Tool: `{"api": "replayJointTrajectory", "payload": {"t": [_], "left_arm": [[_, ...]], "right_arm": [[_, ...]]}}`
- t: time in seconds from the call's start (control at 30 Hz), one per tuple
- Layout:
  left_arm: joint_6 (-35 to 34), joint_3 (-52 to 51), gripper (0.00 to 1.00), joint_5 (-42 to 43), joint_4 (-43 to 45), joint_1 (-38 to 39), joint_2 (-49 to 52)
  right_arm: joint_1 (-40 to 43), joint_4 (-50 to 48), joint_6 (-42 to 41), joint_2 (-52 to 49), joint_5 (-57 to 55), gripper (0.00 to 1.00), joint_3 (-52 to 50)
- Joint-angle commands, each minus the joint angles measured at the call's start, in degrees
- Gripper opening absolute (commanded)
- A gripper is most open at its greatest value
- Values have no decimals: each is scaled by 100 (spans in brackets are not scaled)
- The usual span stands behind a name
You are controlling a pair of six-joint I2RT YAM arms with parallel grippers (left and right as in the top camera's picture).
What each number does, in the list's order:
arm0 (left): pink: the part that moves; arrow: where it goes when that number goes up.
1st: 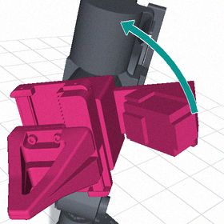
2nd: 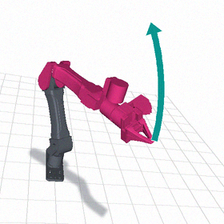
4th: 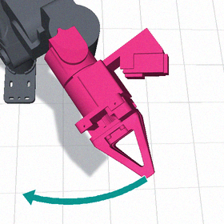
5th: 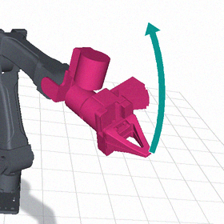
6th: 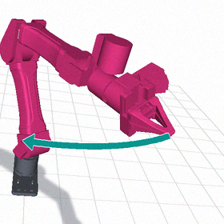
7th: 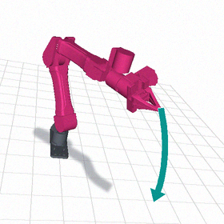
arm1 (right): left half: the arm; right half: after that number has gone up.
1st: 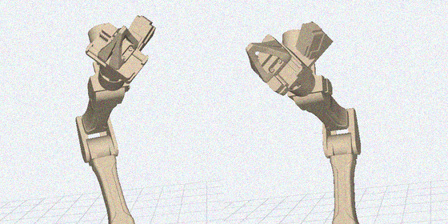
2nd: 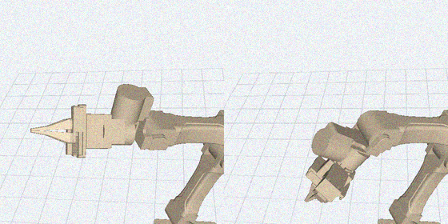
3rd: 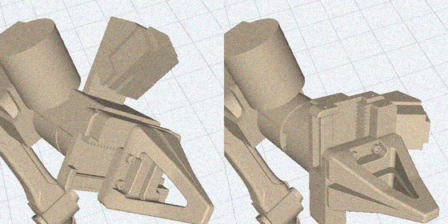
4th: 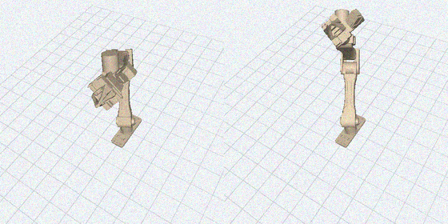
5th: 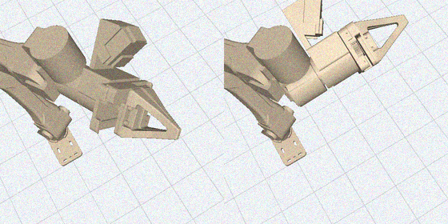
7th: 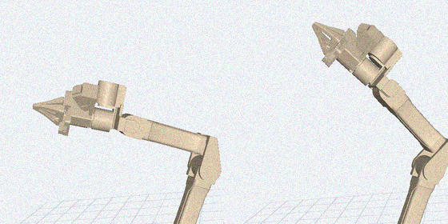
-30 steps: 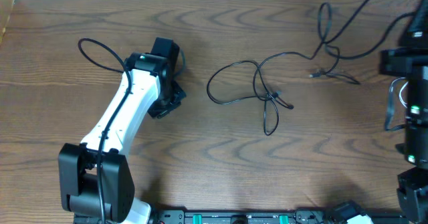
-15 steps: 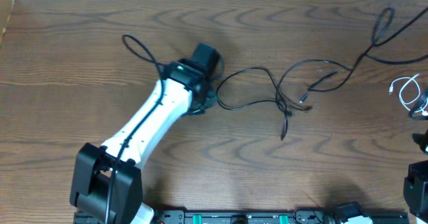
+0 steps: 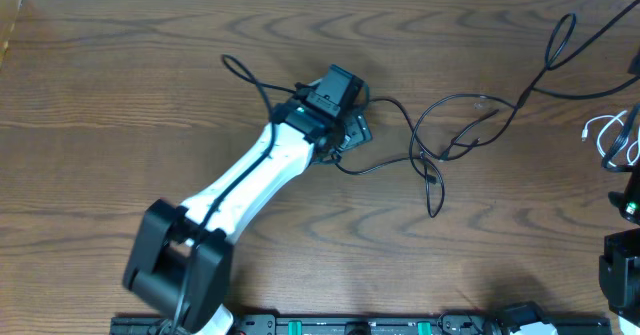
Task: Untangle cables
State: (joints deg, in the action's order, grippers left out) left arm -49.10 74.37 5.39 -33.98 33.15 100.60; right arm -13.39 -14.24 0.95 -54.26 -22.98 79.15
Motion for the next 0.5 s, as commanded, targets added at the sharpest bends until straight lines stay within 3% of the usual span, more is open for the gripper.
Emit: {"api": "replayJointTrajectory", "payload": {"t": [0.0, 0.23, 0.47], "left_arm": [[37, -9, 79, 321, 308, 214, 459], [-376, -9, 79, 315, 839, 686, 855], [-1185, -9, 79, 105, 570, 935, 1165]], "right_arm": [[33, 188, -74, 31, -44, 1, 74], [59, 334, 2, 42, -70, 1, 74], [120, 557, -7, 52, -90, 1, 74]]}}
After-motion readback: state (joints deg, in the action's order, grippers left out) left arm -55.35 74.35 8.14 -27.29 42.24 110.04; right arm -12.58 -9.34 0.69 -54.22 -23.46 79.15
